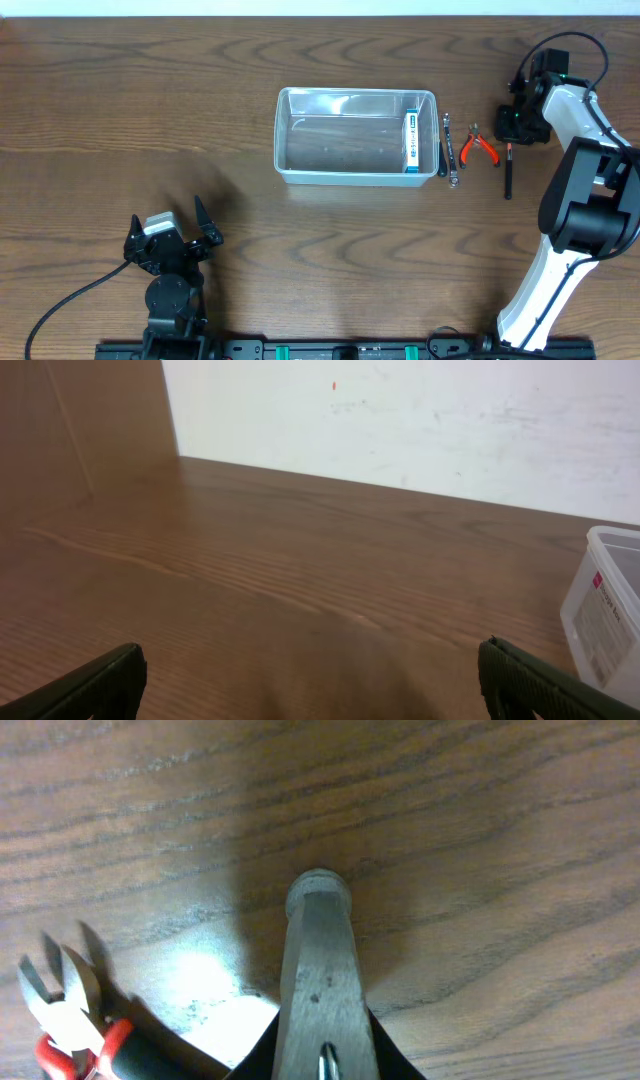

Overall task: Pack container
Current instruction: 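Move the right gripper to the hammer and grasp its handle, then lift the hammer and lower it into the container, release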

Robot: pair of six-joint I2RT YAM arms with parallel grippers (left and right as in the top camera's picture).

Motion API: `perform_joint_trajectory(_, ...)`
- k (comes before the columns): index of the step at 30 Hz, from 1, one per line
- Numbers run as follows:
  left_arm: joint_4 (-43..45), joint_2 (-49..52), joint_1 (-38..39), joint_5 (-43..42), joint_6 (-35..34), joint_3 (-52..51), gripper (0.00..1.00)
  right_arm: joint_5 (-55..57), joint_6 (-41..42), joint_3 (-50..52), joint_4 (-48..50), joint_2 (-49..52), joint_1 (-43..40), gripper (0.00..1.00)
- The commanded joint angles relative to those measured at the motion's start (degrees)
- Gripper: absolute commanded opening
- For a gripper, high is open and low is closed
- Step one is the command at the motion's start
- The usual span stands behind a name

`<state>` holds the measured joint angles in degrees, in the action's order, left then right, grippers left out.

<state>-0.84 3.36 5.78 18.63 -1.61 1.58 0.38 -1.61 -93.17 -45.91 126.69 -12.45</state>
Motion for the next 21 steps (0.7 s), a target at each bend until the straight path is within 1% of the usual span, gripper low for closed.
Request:
perform_joint_trajectory(1,-1.51,-0.11,-0.13,0.94,0.09,-1.36,0.98,0.24,0.26,-0.26,-1.75,0.87,-0.24,0.01)
perform_joint_trajectory(5,-1.51,-0.11,-0.13,0.94,0.09,-1.36,0.98,0.2,0.39,-2.38,-5.86,-0.92,-0.22,0.01)
perform_joint_trajectory(9,-1.51,-0.11,-0.13,0.94,0.09,-1.36,0.98,0.09,2.69,-6.45,-11.41,-5.9,0.55,0.01)
perform_joint_trajectory(13,-1.51,-0.11,-0.13,0.92,0.09,-1.36,0.98,-5.49,2.84,-10.82,-16.2,-13.46,3.63,0.01)
perform_joint_trajectory(17,-1.51,-0.11,-0.13,0.94,0.09,-1.36,0.98,-9.03,2.27,-12.33,-15.47,-21.35,10.1,0.01)
perform_joint_trajectory(21,-1.51,-0.11,-0.13,0.92,0.09,-1.36,0.98,-9.05,-5.01,-12.33,-13.35,-25.31,19.96,0.01)
